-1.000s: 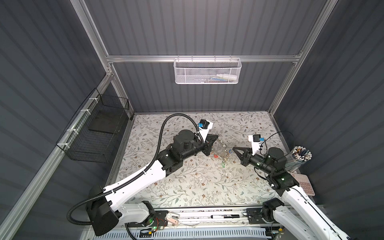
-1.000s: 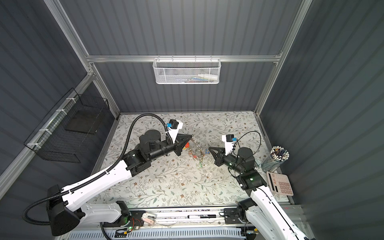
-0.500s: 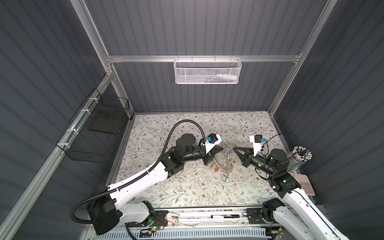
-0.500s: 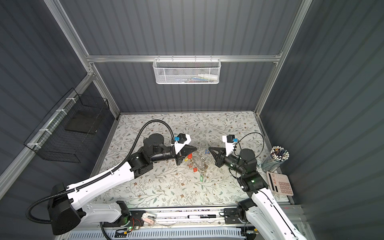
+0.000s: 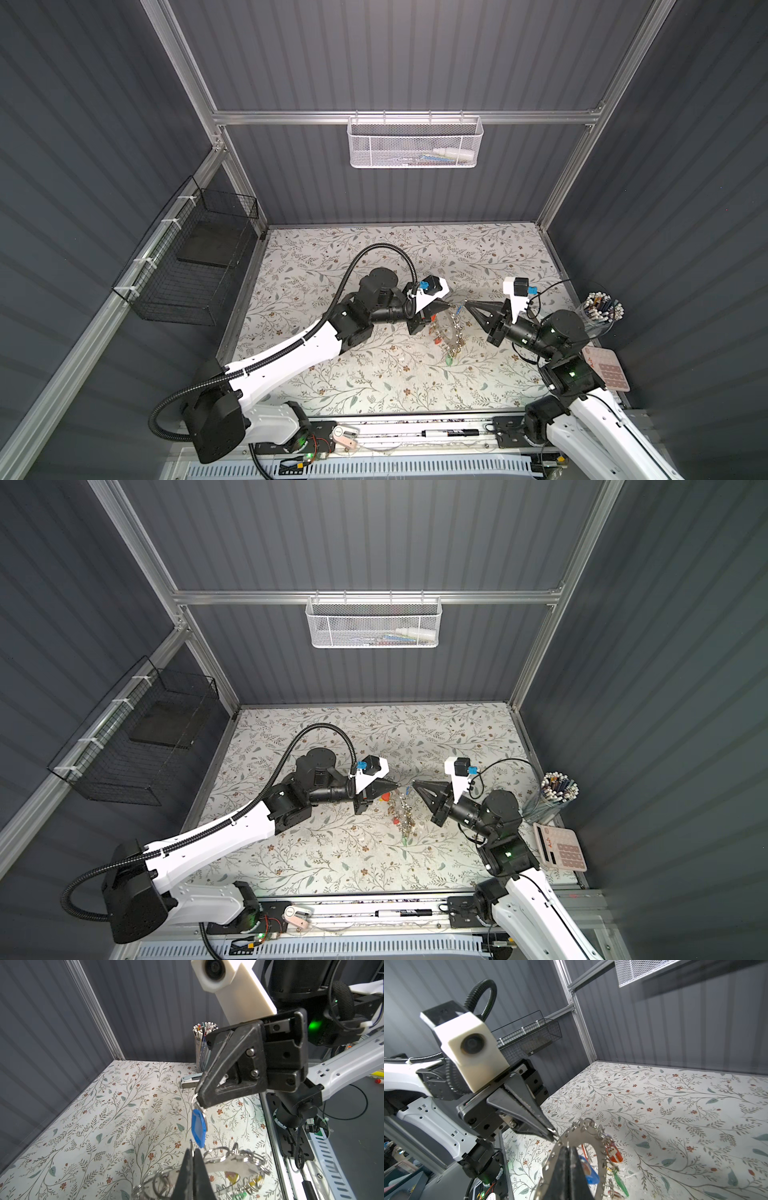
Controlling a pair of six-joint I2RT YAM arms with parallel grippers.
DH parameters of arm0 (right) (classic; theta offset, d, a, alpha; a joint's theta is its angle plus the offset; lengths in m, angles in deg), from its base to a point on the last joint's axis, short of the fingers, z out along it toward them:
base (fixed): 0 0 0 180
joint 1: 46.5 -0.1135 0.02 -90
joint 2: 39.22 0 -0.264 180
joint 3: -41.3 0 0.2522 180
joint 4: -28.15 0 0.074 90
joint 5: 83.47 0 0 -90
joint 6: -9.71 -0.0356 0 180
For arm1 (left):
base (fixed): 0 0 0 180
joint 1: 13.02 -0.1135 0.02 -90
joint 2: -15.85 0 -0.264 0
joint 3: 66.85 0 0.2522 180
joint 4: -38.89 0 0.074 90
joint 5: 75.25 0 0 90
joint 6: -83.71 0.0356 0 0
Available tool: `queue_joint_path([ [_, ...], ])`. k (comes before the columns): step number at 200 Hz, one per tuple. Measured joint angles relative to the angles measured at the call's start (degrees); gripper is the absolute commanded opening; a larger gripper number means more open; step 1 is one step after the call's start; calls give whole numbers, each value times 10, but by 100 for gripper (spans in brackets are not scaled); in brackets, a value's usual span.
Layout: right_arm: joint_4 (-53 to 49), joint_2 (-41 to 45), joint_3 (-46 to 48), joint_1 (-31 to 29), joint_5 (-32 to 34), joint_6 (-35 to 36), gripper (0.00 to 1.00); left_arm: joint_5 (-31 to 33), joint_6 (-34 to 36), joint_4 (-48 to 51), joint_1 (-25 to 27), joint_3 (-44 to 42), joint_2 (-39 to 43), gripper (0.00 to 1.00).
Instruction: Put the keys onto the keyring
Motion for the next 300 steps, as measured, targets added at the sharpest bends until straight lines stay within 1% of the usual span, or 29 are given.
queue_joint_path([
  [76, -1, -24, 0, -29, -3, 25, 0, -1, 0, 4, 0, 6, -6, 0],
  [214, 23, -36, 0, -30, -17, 25, 0, -9, 0, 6, 0, 13, -21, 0],
  [300, 20, -43, -1, -30, -10, 32, 0, -13, -1, 11, -2, 14, -23, 0],
])
